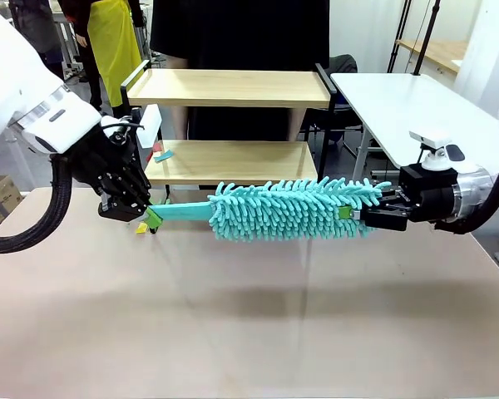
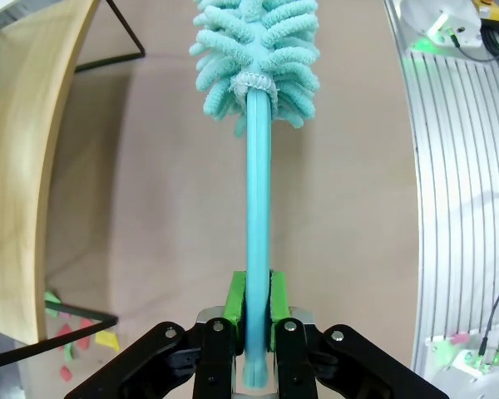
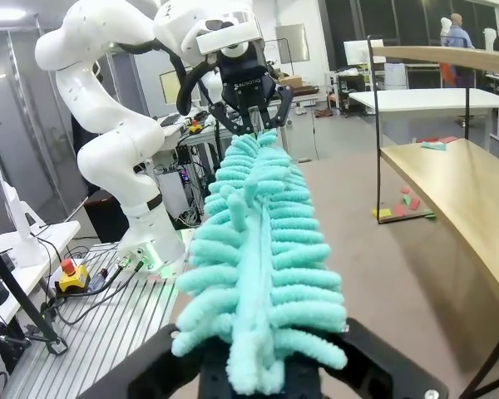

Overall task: Clean the shelf.
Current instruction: Hand the Duster back to the human.

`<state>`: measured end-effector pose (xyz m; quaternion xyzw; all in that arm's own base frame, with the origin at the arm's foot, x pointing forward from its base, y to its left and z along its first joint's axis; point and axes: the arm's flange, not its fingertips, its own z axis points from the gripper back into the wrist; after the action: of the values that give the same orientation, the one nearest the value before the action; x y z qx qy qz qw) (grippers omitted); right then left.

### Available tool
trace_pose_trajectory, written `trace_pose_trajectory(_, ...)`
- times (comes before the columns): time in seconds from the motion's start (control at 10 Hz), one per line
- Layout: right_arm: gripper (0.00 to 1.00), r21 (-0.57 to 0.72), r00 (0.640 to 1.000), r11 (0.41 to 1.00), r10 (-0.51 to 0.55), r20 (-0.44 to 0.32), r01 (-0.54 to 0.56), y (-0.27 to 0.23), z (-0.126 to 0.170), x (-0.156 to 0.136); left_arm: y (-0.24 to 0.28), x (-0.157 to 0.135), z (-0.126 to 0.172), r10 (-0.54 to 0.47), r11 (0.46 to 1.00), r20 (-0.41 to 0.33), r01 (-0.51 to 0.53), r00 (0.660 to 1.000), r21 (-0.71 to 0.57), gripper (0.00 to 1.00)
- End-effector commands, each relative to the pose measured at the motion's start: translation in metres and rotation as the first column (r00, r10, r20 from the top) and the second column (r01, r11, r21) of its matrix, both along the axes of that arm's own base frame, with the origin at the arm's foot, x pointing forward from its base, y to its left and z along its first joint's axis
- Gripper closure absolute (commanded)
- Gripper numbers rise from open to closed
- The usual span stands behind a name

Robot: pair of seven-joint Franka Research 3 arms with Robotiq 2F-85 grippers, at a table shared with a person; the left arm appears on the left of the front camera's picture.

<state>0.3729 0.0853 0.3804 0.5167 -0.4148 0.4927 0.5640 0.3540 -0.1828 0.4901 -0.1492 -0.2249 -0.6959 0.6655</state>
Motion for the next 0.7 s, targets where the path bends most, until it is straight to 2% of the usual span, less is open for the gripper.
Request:
trace_pose_trajectory(0.0, 1.0, 0.0, 1.0, 1.0, 0.017, 0.017, -0.017, 0.004, 0.006, -0.001, 0.0, -0.001, 0.001, 0.0, 1.0, 0.001, 0.0, 1.0, -0.011, 0.86)
trace_pose_trajectory(0.1, 1.0, 0.005, 0.999, 1.0, 0.03, 0.024, -0.03, 0.003, 0.006, -0.002, 0.0, -0.001, 0.001, 0.0, 1.0, 0.001, 0.0, 1.0, -0.011, 0.86)
trace_pose_trajectory(0.2, 1.0, 0.064, 0.999, 0.997, 0.043, 0.028, -0.045, 0.001, 0.006, 0.0, 0.0, -0.001, 0.001, 0.0, 1.0, 0.001, 0.0, 1.0, -0.011, 0.86)
trace_pose_trajectory(0.3, 1.0, 0.066, 0.992, 0.995, 0.08, -0.102, -0.074, 0.002, 0.006, -0.001, 0.0, -0.001, 0.001, 0.0, 1.0, 0.001, 0.0, 1.0, -0.011, 0.86)
trace_pose_trajectory(0.4, 1.0, 0.012, 1.0, 1.0, 0.011, 0.01, -0.011, 0.0, 0.002, -0.001, 0.0, 0.0, 0.0, 0.001, 1.0, 0.001, -0.001, 1.0, 0.0, 0.29)
trace_pose_trajectory(0.5, 1.0, 0.012, 1.0, 1.0, 0.011, 0.01, -0.011, 0.0, 0.002, -0.001, 0.01, 0.003, 0.002, 0.007, 1.0, -0.002, -0.007, 1.0, -0.026, 0.29)
trace_pose_trajectory(0.6, 1.0, 0.012, 1.0, 1.0, 0.011, 0.01, -0.011, 0.0, 0.002, -0.001, 0.021, 0.005, 0.005, 0.012, 0.998, -0.029, -0.014, 1.0, -0.056, 0.0)
